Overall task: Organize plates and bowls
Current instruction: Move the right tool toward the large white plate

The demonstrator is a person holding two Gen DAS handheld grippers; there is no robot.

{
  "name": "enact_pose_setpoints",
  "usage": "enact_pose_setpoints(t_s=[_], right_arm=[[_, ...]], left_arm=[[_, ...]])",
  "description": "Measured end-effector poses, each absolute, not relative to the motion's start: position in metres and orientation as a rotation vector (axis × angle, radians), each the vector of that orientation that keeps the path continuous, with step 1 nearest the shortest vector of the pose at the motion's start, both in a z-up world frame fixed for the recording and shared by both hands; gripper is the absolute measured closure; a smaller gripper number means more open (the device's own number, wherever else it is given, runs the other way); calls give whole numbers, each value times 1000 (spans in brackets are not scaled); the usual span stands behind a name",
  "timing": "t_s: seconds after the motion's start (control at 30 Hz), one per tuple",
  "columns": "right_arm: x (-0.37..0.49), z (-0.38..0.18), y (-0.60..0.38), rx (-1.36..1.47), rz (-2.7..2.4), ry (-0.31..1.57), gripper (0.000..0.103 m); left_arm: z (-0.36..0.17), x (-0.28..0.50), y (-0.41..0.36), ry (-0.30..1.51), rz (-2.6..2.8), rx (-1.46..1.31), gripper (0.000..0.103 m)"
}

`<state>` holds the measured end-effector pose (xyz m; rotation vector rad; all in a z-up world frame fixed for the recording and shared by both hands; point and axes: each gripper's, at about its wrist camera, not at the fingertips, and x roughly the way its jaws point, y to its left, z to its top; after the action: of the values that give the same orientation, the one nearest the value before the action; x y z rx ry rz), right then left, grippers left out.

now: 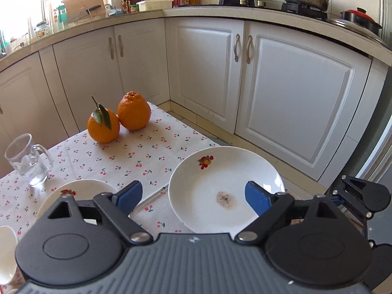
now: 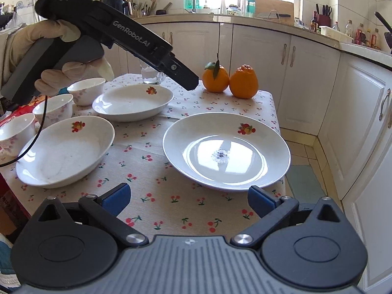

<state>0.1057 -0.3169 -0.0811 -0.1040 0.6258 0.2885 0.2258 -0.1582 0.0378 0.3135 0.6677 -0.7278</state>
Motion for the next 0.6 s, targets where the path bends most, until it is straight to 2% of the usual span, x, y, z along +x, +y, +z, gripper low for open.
enact_pose_setpoints(t_s=[0.2, 0.6], right_arm=[[83, -71, -298, -91, 312, 601, 0], [61, -67, -266, -82, 389, 605, 0]], left_arm=[[31, 154, -113, 570, -608, 325, 10], [-28, 65, -42, 605, -383, 297, 9]])
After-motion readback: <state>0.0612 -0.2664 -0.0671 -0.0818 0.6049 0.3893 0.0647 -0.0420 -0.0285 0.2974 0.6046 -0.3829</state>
